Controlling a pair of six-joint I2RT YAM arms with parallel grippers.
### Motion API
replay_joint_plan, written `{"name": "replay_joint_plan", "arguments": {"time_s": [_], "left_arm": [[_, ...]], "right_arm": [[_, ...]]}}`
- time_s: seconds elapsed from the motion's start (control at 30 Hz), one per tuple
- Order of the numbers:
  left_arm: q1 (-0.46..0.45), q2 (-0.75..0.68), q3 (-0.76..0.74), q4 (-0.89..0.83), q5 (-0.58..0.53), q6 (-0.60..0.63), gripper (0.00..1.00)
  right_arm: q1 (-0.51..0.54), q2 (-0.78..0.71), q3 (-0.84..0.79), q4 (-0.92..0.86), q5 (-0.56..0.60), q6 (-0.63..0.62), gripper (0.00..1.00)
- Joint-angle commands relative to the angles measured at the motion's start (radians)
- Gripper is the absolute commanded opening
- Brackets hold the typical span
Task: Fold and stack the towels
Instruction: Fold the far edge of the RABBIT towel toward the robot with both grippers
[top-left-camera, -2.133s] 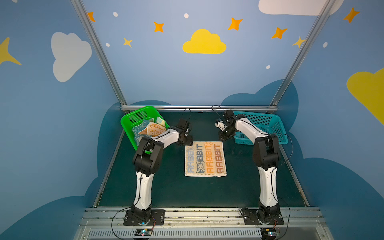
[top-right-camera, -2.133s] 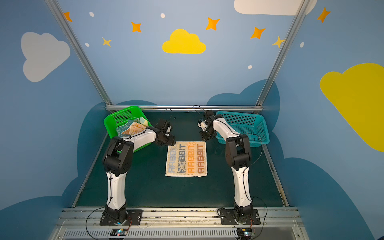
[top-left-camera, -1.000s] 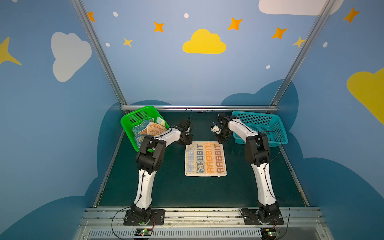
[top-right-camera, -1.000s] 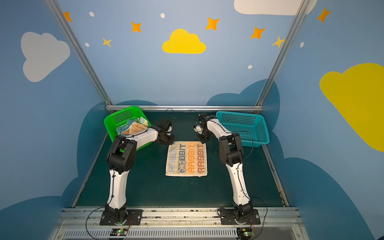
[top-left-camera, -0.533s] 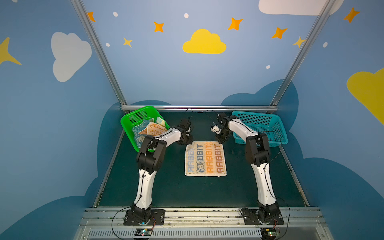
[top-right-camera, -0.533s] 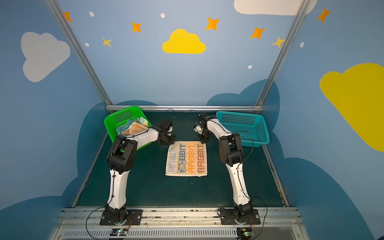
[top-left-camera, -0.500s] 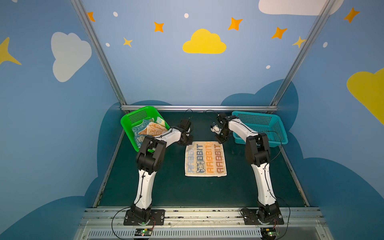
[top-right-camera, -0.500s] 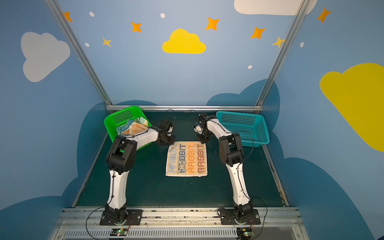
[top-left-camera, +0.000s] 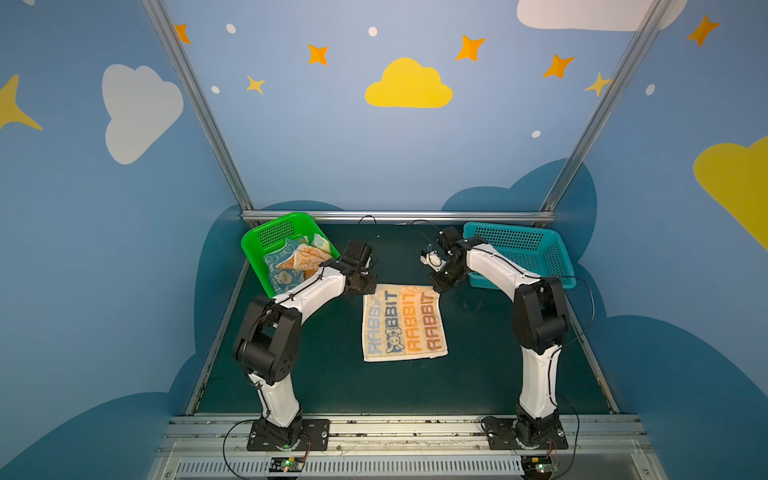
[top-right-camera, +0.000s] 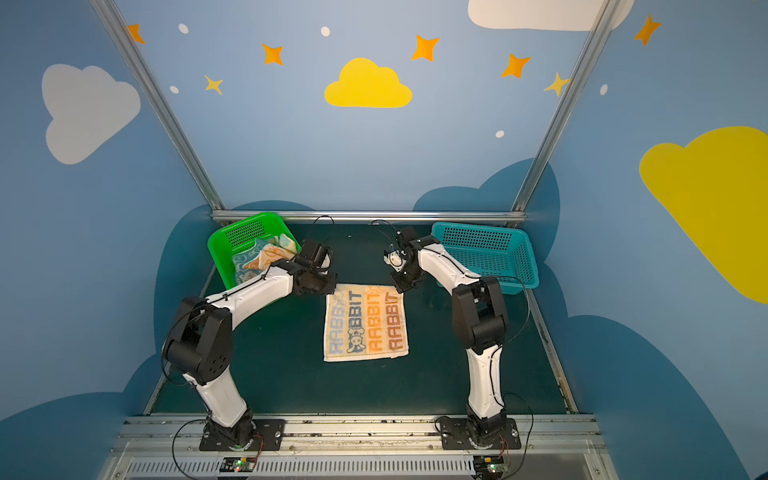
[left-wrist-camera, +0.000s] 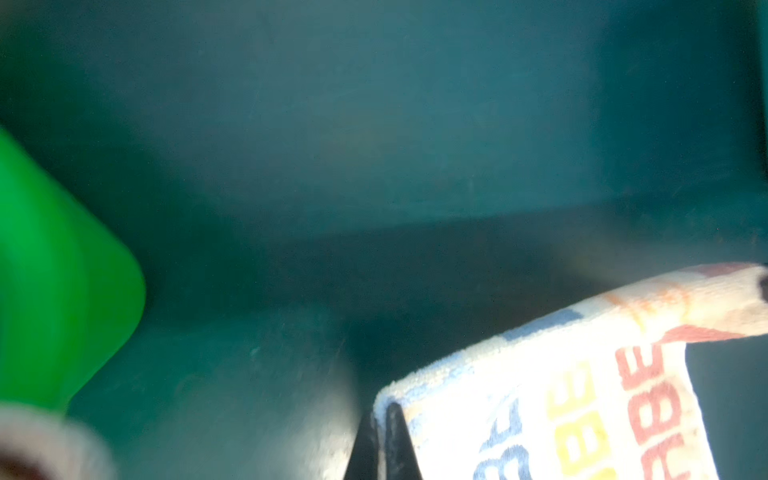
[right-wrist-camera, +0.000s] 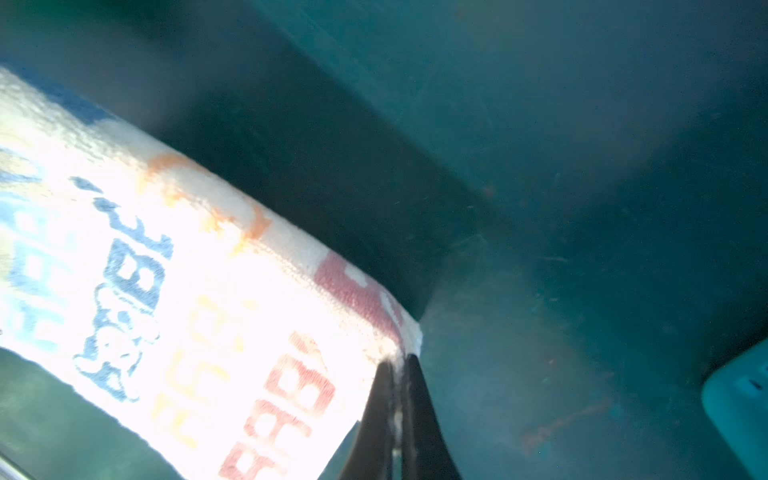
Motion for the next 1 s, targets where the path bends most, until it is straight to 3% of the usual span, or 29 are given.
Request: {"name": "replay_joint_plan", "arguments": {"time_s": [0.0,0.23,0.57,0.97], "left_arm": [[0.004,-0.029,-0.032,0.006,-0.068,0.014,0.04],[0.025,0.001,-0.014,0.092,-0.083,0.057,0.04],[0.025,0.046,0.03,0.149,-0.059,0.13,0.04],[0.027,-0.092,-0.103,0.195,0.001,0.112,0.04]], "right_arm": [[0.011,-0.046,-0.058,0.077,-0.028,0.078,0.0],[0.008,-0.034,-0.082,0.183,-0.015,0.064,0.0],[-0.023,-0.025,-0.011,0.198,-0.015,-0.024,0.0],[-0.027,-0.131,-0.169,0.224,-0.08,-0.024,0.0]]}}
